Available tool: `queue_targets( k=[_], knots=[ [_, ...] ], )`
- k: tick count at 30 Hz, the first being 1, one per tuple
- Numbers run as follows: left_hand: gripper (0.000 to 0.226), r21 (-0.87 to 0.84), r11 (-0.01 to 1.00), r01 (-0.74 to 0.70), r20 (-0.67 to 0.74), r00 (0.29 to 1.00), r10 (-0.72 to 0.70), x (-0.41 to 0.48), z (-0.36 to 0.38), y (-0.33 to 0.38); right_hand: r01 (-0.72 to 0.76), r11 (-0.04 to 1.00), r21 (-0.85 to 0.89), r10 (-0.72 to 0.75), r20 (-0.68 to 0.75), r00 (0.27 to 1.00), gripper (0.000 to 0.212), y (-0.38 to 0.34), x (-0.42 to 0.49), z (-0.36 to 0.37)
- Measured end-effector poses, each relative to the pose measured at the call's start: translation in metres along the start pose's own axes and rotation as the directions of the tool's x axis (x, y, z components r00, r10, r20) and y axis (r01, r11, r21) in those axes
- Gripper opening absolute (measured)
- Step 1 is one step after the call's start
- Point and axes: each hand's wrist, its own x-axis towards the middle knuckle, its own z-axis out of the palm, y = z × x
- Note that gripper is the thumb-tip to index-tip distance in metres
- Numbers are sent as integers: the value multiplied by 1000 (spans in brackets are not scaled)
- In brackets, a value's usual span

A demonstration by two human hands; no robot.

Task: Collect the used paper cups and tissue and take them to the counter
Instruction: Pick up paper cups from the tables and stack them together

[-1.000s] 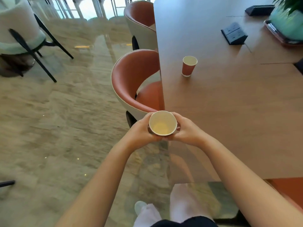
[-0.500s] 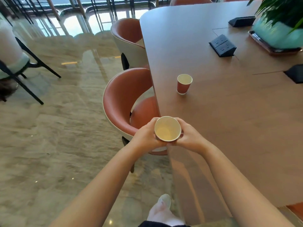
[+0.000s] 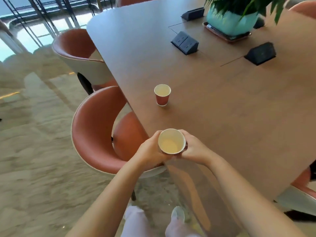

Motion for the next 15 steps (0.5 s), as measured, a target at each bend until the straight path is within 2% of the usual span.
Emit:
queue_targets(
  k=[9, 15],
  knots=[
    [78, 76, 975, -209, 255, 949, 184, 55, -40, -4, -99, 993, 67, 114, -280, 953, 74, -20, 16, 19],
    [84, 81, 971, -224, 366, 913, 180, 85, -37, -6, -173, 979, 111, 203, -375, 905, 76, -11, 32, 22]
  ],
)
